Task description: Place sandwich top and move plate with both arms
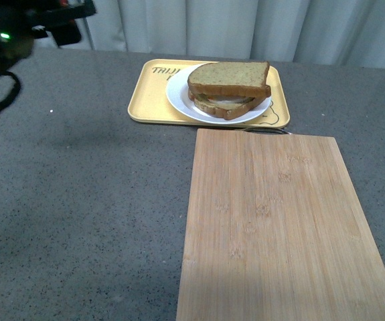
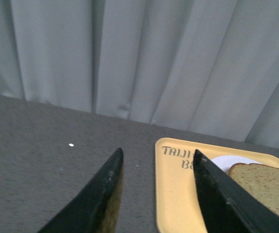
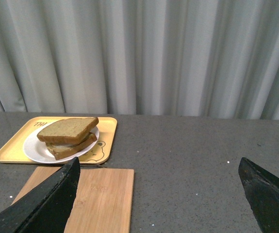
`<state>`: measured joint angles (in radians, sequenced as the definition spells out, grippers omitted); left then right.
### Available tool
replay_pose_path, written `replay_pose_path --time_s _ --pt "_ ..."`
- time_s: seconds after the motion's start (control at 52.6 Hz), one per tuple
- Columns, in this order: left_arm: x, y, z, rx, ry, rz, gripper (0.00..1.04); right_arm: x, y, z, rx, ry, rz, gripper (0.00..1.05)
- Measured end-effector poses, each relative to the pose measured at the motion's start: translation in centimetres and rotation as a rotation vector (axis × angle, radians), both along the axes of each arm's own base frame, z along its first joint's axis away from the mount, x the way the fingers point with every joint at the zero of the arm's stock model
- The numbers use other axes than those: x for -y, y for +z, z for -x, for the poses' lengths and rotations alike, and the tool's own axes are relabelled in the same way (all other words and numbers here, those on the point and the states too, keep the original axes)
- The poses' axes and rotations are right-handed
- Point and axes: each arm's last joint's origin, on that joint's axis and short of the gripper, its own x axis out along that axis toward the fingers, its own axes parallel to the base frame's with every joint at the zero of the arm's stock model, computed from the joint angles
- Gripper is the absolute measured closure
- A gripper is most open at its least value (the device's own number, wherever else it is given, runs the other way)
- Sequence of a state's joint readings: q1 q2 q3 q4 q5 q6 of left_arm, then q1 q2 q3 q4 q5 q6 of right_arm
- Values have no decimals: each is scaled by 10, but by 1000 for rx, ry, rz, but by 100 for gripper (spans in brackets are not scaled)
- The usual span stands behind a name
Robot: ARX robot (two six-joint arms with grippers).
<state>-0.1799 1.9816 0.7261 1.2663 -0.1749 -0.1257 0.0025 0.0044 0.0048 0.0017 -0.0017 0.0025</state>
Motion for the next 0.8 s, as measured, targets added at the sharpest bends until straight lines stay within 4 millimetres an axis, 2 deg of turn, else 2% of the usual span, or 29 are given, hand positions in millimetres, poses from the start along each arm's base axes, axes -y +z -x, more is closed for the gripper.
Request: replay_pose_path --time_s 0.095,0.247,0.552,0.799 --pt "-13 8 27 7 5 -66 77 0 0 0 0 0 0 9" --pt "-25 5 61 -33 4 -102 101 0 0 0 0 0 0 9" --pt "-40 16 115 -21 1 -114 101 0 0 0 0 0 0 9" --pt "-50 25 145 -39 -17 -118 101 0 0 0 0 0 0 9"
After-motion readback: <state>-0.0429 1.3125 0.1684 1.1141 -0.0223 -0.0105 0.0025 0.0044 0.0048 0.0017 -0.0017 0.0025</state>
